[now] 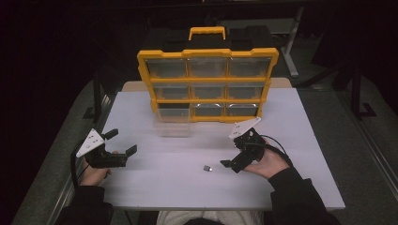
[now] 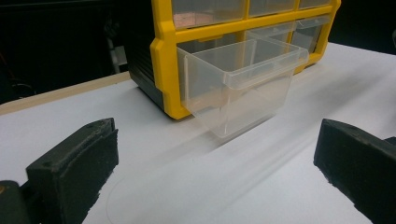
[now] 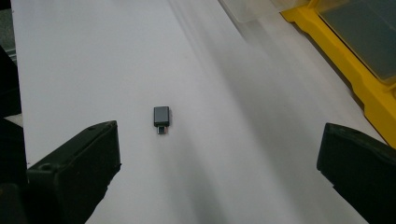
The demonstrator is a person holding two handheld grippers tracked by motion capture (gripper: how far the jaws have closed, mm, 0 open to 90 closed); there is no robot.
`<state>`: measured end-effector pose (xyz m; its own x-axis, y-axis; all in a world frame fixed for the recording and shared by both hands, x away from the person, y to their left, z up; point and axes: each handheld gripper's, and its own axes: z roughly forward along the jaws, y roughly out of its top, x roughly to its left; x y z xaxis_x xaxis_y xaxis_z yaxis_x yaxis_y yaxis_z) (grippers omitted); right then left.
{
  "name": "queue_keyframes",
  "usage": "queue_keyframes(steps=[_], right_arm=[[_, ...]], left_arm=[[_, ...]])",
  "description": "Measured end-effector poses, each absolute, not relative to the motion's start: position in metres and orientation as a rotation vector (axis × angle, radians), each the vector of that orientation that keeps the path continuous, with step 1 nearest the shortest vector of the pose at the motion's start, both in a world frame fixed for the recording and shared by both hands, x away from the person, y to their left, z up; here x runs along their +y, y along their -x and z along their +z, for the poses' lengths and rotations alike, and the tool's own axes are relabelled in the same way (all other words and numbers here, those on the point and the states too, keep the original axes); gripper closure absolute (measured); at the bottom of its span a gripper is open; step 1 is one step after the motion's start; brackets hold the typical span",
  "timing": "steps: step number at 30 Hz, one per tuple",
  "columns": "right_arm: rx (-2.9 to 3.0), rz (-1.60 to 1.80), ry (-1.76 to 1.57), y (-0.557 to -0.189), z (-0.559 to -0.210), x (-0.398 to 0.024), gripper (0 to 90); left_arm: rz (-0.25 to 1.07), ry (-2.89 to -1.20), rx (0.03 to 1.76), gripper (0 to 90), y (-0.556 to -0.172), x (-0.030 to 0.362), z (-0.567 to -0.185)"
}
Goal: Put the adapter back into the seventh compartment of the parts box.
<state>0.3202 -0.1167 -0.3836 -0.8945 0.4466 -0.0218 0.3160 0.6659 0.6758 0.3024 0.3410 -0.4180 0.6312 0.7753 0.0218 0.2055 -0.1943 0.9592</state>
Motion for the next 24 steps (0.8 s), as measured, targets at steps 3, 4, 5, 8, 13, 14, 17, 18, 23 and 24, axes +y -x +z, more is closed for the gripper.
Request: queue_keyframes(steps=[3, 4, 5, 8, 13, 14, 17, 18, 23, 24], right_arm=[[2.705, 1.034, -0.617, -0.320, -0.385, -0.115, 0.0], [2.710, 1.032, -0.610, -0.321, -0.385, -0.114, 0.0], [2.713, 1.030, -0.608, -0.321, -0.386, -0.113, 0.0], [2.721, 1.027, -0.606, -0.321, -0.387, -0.110, 0.0], [2.748, 1.008, -0.592, -0.323, -0.390, -0.103, 0.0], [2.753, 1.003, -0.590, -0.323, -0.391, -0.102, 0.0], [2.771, 0.986, -0.579, -0.323, -0.394, -0.097, 0.0], [2.776, 0.980, -0.576, -0.323, -0.395, -0.096, 0.0], [2.799, 0.960, -0.556, -0.324, -0.398, -0.089, 0.0], [2.803, 0.957, -0.550, -0.324, -0.399, -0.088, 0.0]], left_arm=[[0.630, -1.728, 0.804, 0.0, -0.302, 0.341, -0.418], [0.630, -1.728, 0.804, 0.0, -0.302, 0.341, -0.418], [0.630, -1.728, 0.804, 0.0, -0.302, 0.341, -0.418], [0.630, -1.730, 0.804, 0.0, -0.302, 0.341, -0.418], [0.630, -1.731, 0.804, 0.0, -0.303, 0.341, -0.418], [0.629, -1.730, 0.804, 0.0, -0.303, 0.341, -0.418], [0.629, -1.731, 0.804, 0.0, -0.303, 0.341, -0.418], [0.629, -1.731, 0.803, 0.0, -0.303, 0.341, -0.418], [0.629, -1.732, 0.803, 0.0, -0.303, 0.341, -0.418], [0.629, -1.732, 0.803, 0.0, -0.303, 0.341, -0.418]])
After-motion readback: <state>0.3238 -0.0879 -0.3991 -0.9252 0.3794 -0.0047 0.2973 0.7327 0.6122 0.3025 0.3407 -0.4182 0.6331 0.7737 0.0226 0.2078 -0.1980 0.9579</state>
